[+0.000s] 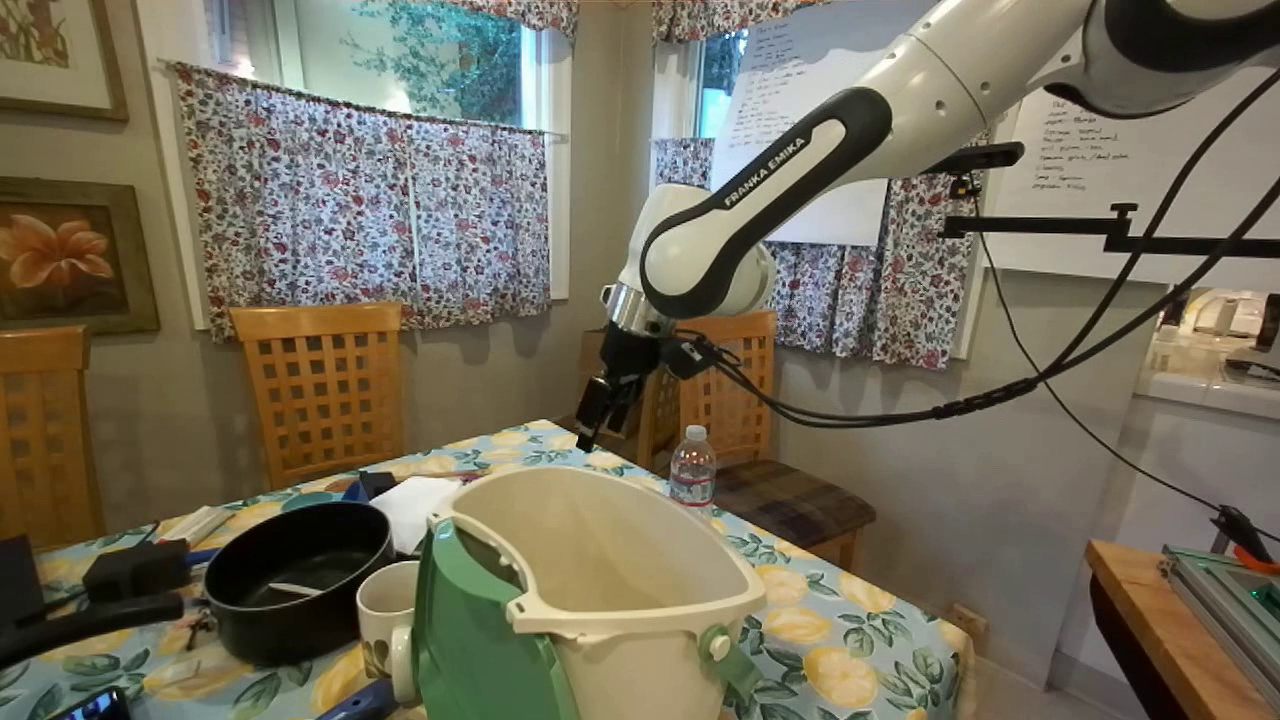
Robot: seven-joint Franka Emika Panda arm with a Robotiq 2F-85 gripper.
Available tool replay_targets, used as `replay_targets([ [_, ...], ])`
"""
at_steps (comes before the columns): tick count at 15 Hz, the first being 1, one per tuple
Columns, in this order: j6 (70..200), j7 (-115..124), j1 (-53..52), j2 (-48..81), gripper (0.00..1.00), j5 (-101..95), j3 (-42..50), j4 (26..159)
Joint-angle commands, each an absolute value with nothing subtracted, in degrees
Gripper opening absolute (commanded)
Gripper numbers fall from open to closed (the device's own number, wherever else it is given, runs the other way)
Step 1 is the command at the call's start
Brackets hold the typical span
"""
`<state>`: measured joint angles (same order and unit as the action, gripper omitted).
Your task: Move the trash can to the left then the bottle to the right
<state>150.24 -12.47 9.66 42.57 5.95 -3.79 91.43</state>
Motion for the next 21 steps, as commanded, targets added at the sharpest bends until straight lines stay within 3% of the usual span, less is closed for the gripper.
replay_targets([
  [1,149.7,-15.5,11.4,46.4,1.0,6.7,-5.8,86.8],
  [17,154.7,-11.2,8.4,55.0,1.0,5.4,-4.3,80.1],
  [18,155.1,-11.0,8.4,55.3,0.81,5.5,-4.4,79.9],
  [21,155.5,-10.8,8.3,56.0,0.59,5.5,-4.5,79.3],
])
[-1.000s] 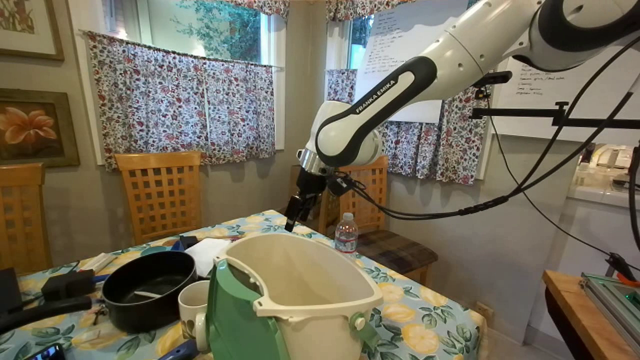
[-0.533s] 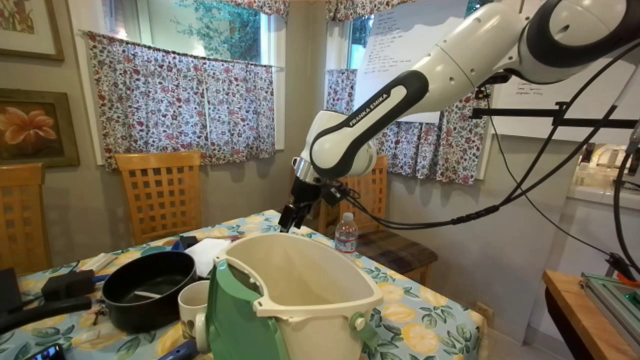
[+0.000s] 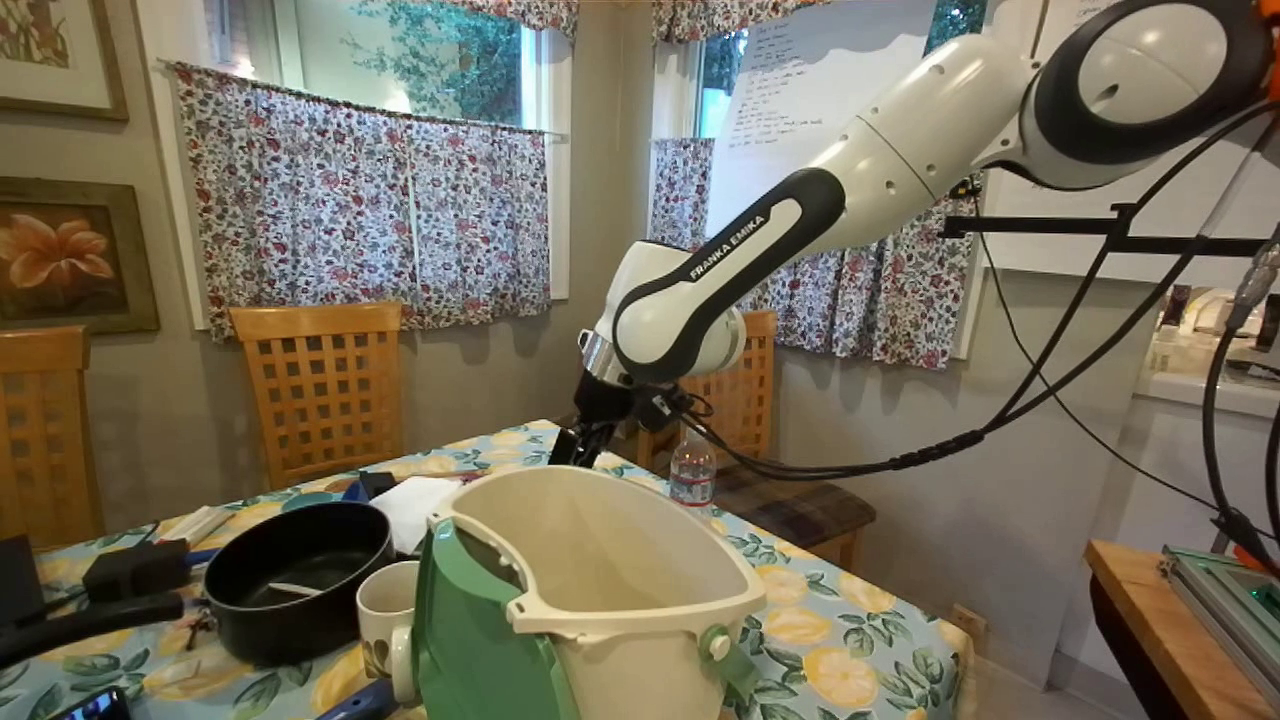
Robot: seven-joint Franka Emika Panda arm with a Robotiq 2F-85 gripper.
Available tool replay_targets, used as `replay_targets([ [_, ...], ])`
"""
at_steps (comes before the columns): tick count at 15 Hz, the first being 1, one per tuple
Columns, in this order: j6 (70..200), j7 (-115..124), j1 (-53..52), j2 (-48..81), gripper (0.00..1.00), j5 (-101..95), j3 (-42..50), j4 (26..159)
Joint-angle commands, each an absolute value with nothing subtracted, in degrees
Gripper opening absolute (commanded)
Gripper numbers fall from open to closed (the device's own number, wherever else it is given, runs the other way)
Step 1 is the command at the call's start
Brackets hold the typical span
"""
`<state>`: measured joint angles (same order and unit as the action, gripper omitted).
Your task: Move the trash can to the left then the bottle to the right
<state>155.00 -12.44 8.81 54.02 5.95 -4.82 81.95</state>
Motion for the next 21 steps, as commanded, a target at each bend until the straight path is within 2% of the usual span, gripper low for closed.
replay_targets([
  [1,155.3,-10.7,8.3,56.2,0.52,5.5,-4.5,79.1],
  [8,154.1,-9.5,8.3,57.0,0.01,5.5,-4.2,78.1],
  [17,156.9,-8.9,8.3,49.5,0.02,5.7,-4.2,83.1],
  [21,162.4,-9.9,8.5,43.1,0.02,5.7,-5.1,88.4],
])
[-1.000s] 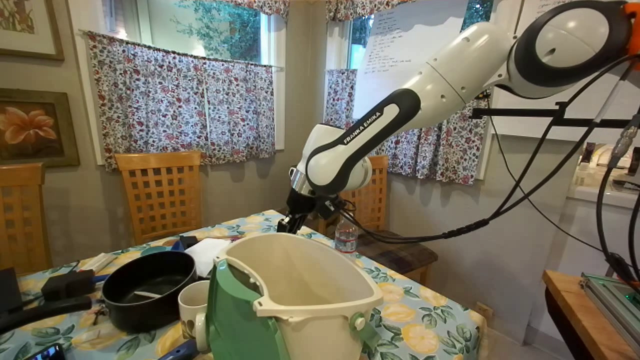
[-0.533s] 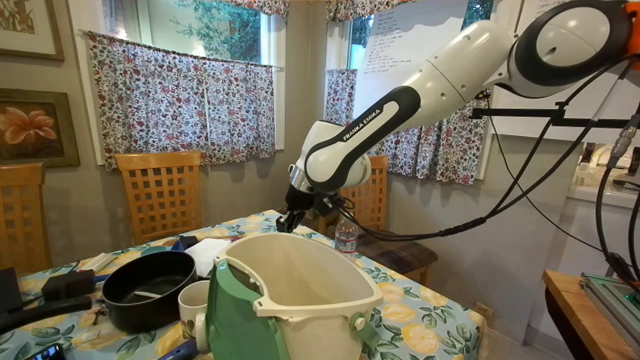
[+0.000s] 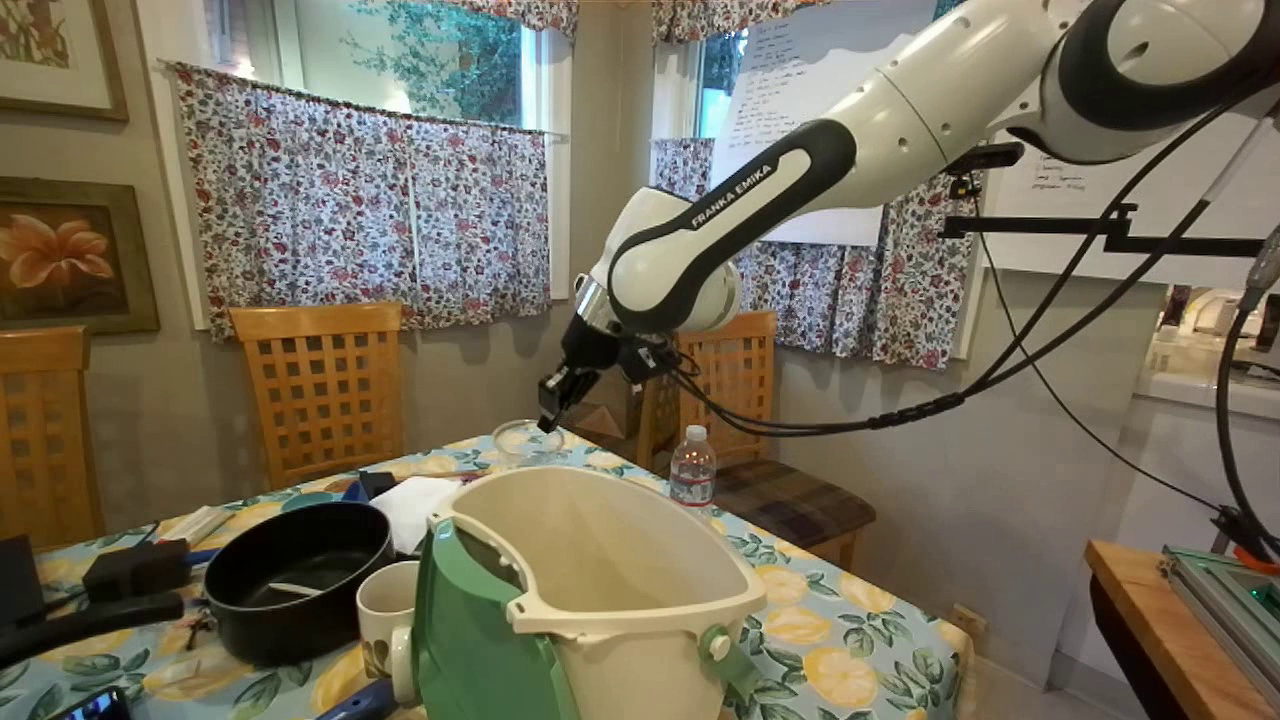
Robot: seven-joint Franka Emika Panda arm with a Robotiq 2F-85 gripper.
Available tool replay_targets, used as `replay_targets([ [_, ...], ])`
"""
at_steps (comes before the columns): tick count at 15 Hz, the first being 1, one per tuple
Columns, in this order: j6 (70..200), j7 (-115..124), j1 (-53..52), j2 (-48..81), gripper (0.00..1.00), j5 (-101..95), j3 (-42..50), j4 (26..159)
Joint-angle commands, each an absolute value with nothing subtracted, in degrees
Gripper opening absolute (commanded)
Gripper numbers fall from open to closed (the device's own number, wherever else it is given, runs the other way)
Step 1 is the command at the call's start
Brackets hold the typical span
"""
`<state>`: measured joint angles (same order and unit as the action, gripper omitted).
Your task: Move the trash can to the left then the bottle to the right
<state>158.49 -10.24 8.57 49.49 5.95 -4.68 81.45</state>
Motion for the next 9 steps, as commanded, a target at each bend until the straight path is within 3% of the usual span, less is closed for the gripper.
replay_targets([
  [1,163.6,-10.2,8.5,41.2,0.02,5.6,-5.3,90.2],
  [9,163.2,-19.0,13.2,24.4,0.02,9.3,-15.4,107.0],
])
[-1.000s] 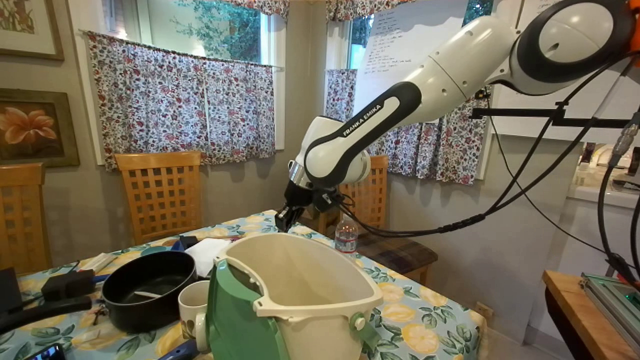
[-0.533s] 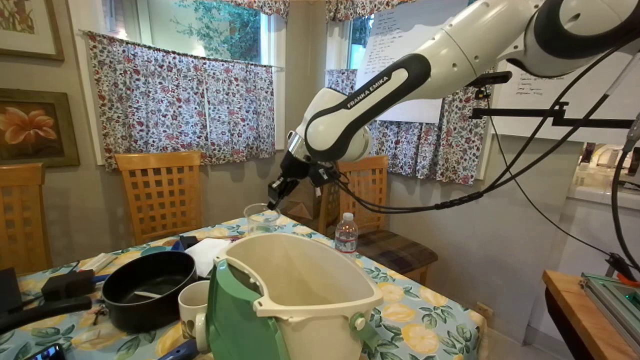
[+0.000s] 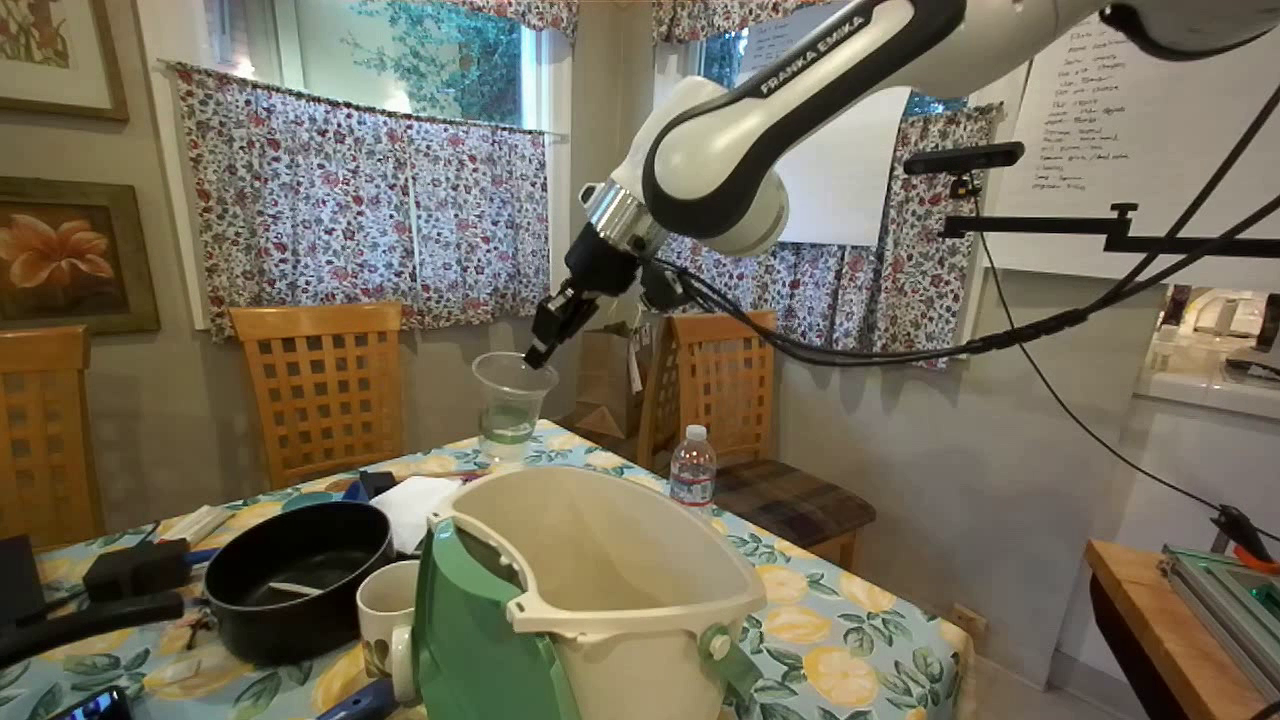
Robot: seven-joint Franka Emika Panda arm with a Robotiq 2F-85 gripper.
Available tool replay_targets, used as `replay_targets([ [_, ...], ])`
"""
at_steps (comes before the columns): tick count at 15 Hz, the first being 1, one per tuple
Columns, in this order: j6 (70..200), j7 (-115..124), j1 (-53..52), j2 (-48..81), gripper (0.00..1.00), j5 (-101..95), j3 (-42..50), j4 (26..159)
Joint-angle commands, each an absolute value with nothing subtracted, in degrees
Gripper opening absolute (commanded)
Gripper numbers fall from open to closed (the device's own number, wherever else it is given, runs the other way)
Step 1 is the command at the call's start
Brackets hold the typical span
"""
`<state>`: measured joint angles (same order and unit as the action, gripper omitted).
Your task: Move the trash can to the left then the bottle to the right
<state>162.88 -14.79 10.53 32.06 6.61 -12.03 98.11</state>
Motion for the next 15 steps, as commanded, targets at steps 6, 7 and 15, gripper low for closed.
replay_targets([
  [6,163.5,-25.8,18.4,15.0,0.02,12.2,-22.0,116.6],
  [7,163.3,-28.0,19.7,13.8,0.02,13.8,-23.8,118.0],
  [15,155.4,-43.1,27.0,10.2,0.02,26.5,-33.5,122.2],
])
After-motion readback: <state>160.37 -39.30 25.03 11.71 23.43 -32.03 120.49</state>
